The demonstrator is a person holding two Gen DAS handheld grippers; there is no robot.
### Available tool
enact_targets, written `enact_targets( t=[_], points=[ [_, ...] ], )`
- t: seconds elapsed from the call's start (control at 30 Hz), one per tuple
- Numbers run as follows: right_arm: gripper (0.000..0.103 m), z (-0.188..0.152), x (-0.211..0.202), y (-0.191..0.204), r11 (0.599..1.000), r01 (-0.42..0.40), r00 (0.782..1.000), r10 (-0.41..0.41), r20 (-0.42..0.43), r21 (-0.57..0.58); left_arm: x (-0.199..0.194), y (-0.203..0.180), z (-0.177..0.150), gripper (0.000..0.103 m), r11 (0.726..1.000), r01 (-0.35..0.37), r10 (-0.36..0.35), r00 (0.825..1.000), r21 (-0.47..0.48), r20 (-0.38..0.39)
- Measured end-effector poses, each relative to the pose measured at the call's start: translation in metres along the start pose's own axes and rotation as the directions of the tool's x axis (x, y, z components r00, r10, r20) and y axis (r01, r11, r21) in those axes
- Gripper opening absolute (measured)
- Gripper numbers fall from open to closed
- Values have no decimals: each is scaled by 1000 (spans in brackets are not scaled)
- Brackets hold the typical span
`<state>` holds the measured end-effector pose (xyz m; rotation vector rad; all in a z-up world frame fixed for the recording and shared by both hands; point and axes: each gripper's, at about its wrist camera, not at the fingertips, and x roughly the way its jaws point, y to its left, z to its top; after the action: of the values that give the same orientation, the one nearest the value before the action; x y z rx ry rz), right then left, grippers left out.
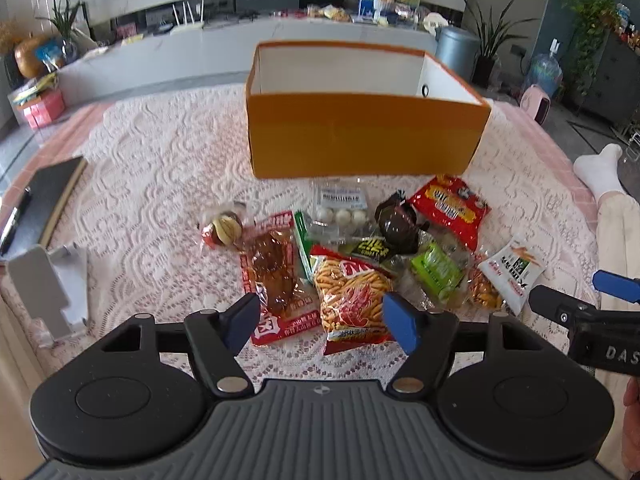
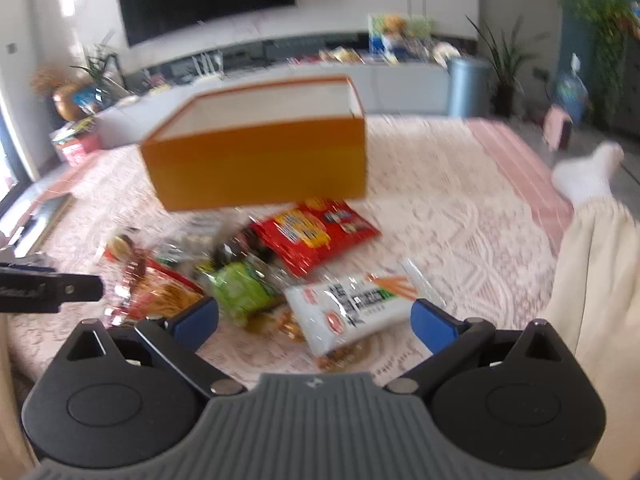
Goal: Organize snacks
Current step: 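Grasp the white stick-snack pack with the right tool while the left tool grasps the Mimi bag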
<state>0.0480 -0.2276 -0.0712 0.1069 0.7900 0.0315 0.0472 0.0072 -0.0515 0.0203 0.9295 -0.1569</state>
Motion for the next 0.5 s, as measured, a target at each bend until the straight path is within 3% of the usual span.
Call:
enact_targets(
  t=[0.13,0.33,0.5],
  points=[
    [99,-4,23,-15,997,27,998,-22,-65,73,17,-1,1,86,1000,7,-8,999,-14,-42],
    [99,-10,54,-30,989,51,989,-31,-145,138,42,-17,1,88,997,9,-4,998,77,-64],
    [99,-10,74,-42,971,4,984,38,-171,240,61,-18,4,89,998,19,-14,996,61,-84]
  ],
)
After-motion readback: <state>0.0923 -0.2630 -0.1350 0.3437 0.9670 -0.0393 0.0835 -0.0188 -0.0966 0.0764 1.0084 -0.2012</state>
